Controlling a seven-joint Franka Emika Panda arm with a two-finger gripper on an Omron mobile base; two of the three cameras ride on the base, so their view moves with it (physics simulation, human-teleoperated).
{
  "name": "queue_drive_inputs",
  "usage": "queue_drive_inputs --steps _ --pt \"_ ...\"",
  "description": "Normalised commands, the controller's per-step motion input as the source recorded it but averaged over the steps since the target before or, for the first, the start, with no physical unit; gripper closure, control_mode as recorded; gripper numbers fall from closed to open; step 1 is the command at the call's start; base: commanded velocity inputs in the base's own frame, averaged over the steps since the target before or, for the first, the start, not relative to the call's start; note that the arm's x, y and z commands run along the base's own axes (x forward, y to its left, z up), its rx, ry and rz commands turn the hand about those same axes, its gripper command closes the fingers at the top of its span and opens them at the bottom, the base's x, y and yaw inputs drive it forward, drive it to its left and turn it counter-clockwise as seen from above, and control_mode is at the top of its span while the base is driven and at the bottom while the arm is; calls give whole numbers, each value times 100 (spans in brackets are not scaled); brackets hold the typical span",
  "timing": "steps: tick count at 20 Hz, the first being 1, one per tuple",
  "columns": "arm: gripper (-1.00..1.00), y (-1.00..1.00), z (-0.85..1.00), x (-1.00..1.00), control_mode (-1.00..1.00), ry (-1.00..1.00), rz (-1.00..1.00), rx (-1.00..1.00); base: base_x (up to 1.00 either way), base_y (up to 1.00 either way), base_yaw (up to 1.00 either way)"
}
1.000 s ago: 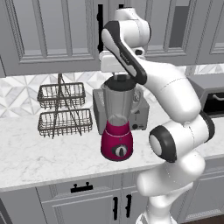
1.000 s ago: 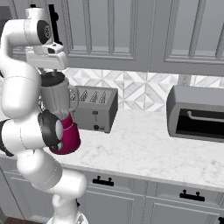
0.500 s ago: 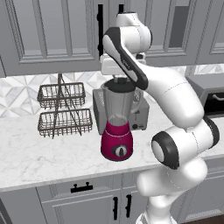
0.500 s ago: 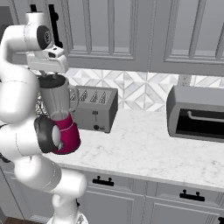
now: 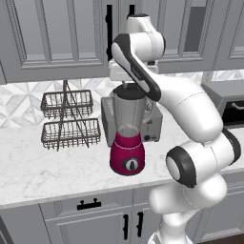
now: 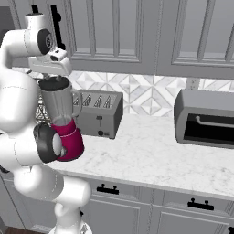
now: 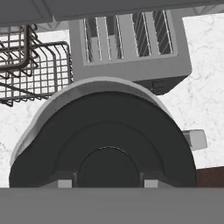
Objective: Close the lid blender by securely placing the lid on top.
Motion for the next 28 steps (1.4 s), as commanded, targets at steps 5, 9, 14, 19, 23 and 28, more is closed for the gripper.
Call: queue_drive_inputs --steps 5,9,14,19,23,28 --pt "100 0 0 11 -100 -9 0 0 0 0 0" --pt "100 0 0 9 -100 -8 0 0 0 0 0" --pt "100 0 -6 0 -100 -3 0 0 0 0 0" --pt "100 0 -18 0 -100 -3 0 0 0 0 0" --pt "100 1 -28 0 -100 -1 0 0 0 0 0" --pt "100 9 -40 0 -100 -1 0 0 0 0 0"
